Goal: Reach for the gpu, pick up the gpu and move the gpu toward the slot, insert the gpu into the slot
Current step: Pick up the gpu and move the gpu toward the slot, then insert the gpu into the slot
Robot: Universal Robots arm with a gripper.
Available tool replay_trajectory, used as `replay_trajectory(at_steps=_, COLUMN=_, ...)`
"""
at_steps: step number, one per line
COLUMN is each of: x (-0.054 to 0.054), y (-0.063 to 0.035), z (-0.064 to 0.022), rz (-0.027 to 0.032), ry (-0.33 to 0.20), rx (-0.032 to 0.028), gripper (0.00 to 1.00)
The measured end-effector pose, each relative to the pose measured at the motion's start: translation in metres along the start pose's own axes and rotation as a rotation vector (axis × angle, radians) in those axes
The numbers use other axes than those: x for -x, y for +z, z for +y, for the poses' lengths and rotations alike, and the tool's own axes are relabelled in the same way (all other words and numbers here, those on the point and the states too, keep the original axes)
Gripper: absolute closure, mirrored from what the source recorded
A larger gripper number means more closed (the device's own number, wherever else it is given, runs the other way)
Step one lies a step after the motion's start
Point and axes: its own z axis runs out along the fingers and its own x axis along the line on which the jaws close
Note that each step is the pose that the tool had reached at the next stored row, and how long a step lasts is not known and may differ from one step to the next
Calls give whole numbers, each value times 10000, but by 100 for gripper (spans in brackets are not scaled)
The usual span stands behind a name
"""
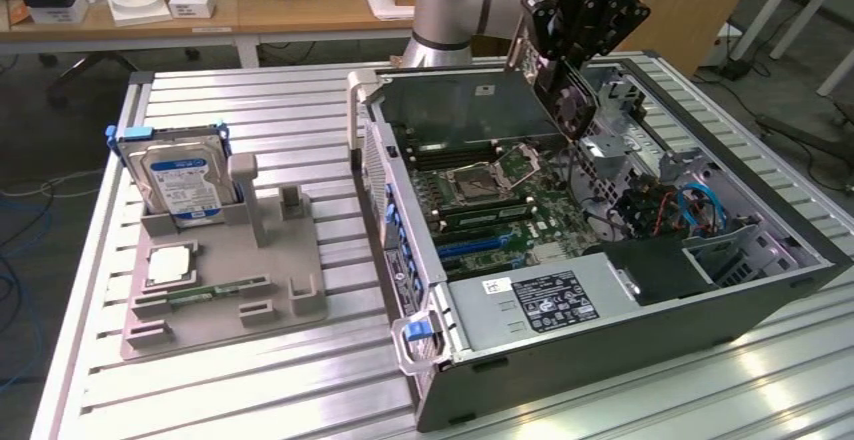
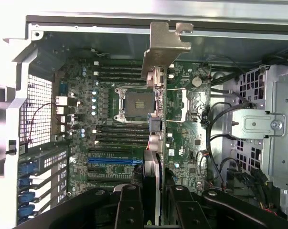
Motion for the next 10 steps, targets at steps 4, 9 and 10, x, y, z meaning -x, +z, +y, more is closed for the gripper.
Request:
replay_trajectory(at_steps=4, x=0, y=0, z=0, rz=0, ry=0, rx=0, gripper=73)
replay_trajectory(at_steps=9, x=0, y=0, z=0, rz=0, ry=0, rx=0, gripper=73)
replay_trajectory(at_steps=10, x=0, y=0, z=0, rz=0, ry=0, rx=0, gripper=73)
